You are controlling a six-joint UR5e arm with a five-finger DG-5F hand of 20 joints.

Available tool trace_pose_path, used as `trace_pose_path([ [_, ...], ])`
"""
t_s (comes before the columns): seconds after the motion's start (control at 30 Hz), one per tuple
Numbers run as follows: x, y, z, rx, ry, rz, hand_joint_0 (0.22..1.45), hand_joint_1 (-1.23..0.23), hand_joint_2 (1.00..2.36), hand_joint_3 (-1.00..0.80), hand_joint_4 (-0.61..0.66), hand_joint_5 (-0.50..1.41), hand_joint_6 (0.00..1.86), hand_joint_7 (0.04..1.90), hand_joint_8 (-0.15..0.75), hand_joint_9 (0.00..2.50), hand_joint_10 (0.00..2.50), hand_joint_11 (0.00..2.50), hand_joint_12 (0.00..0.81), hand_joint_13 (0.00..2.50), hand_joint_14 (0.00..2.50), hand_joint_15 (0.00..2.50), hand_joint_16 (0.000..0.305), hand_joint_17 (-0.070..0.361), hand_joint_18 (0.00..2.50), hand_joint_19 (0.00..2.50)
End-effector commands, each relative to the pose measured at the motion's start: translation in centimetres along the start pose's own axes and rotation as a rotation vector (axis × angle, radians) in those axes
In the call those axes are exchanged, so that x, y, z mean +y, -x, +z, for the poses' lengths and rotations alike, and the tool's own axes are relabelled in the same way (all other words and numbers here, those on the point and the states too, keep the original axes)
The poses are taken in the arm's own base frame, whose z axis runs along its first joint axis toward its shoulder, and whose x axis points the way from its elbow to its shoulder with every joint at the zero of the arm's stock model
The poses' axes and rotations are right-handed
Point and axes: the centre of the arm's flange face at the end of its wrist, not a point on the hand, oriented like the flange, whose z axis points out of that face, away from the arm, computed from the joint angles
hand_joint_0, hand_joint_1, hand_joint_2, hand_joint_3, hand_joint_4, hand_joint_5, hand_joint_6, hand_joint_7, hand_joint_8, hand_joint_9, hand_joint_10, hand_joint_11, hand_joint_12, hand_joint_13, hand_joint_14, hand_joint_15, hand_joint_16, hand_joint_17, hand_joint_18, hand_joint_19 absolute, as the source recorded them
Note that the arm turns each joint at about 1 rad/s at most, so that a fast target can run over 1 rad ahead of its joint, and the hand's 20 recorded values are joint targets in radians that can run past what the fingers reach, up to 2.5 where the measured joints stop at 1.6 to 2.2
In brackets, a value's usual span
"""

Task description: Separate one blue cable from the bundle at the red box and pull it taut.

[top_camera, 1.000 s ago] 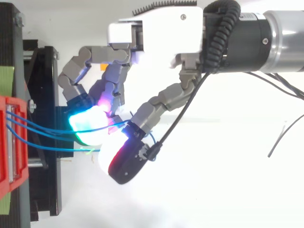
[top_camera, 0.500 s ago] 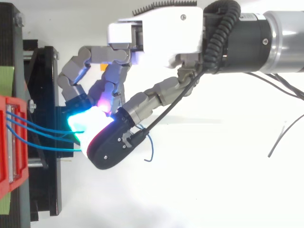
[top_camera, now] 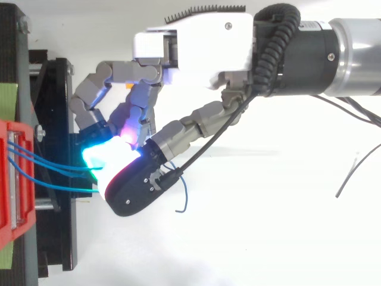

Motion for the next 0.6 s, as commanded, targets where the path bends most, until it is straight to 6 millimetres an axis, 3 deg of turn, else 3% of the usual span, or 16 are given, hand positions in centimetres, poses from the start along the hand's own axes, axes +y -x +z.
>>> trace_pose_path([
  [0.0, -0.02, -0.08, -0.01, -0.003, -0.004, 0.000, 0.61, -0.75, 1.02, -0.25, -0.06, -0.08, 0.87, 1.17, 0.343, 1.10, 0.02, 0.73, 0.396, 0.77, 0.01, 0.44, 0.053, 0.118, 0.94, 0.73],
  [0.13, -0.01, -0.12, 0.02, -0.009, -0.006, 0.003, 0.61, -0.75, 1.01, -0.25, -0.04, -0.08, 0.87, 1.17, 0.354, 0.98, 0.02, 0.59, 0.383, 0.74, 0.01, 0.41, 0.051, 0.115, 0.93, 0.71],
  [0.37, -0.09, -0.87, -0.22, 0.004, -0.039, 0.106, 0.62, -0.75, 1.01, -0.26, -0.03, -0.08, 0.87, 1.18, 0.379, 0.95, 0.02, 0.59, 0.369, 0.73, 0.01, 0.40, 0.047, 0.106, 0.90, 0.67],
  [0.57, -0.24, -0.81, -0.24, 0.006, -0.042, 0.109, 0.63, -0.75, 1.02, -0.26, -0.01, -0.08, 0.87, 1.16, 0.378, 1.01, 0.02, 0.75, 0.316, 0.79, 0.01, 0.44, 0.038, 0.086, 0.93, 0.60],
])
